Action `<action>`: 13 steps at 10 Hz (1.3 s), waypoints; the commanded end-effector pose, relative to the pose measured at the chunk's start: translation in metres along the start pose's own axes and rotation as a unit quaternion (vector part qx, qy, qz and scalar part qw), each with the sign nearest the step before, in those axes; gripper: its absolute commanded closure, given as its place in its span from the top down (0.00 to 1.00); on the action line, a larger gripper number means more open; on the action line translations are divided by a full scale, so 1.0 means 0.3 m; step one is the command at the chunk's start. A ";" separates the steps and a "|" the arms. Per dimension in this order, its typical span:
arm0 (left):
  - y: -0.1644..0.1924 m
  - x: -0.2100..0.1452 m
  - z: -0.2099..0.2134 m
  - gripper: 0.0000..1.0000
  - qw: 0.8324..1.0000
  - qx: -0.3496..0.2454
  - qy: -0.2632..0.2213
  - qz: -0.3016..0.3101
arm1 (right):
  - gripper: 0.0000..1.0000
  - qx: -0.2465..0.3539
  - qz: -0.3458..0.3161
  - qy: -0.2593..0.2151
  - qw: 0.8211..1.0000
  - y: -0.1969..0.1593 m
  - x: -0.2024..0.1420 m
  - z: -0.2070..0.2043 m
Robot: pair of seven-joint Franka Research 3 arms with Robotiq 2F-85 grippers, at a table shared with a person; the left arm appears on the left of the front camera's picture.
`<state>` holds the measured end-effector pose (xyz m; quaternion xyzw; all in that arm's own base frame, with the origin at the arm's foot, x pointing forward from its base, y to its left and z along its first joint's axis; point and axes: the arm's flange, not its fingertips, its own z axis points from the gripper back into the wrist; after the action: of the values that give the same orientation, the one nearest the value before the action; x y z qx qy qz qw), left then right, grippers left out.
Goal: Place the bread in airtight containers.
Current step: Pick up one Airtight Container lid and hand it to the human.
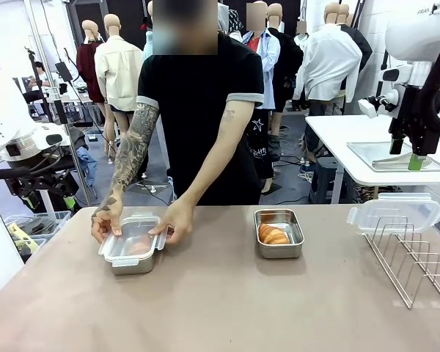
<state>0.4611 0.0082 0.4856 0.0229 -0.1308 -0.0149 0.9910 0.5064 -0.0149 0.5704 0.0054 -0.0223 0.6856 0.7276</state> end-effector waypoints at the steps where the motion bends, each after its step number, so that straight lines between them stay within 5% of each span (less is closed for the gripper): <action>1: 0.000 -0.007 0.001 1.00 1.000 0.004 0.000 0.008 | 1.00 0.005 0.001 0.003 1.000 0.000 0.002 0.000; 13: 0.000 -0.007 0.001 1.00 1.000 0.004 0.000 0.008 | 1.00 0.005 0.001 0.003 1.000 0.000 0.002 0.000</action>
<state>0.4611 0.0082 0.4856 0.0229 -0.1308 -0.0149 0.9910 0.5064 -0.0149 0.5704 0.0054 -0.0223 0.6856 0.7276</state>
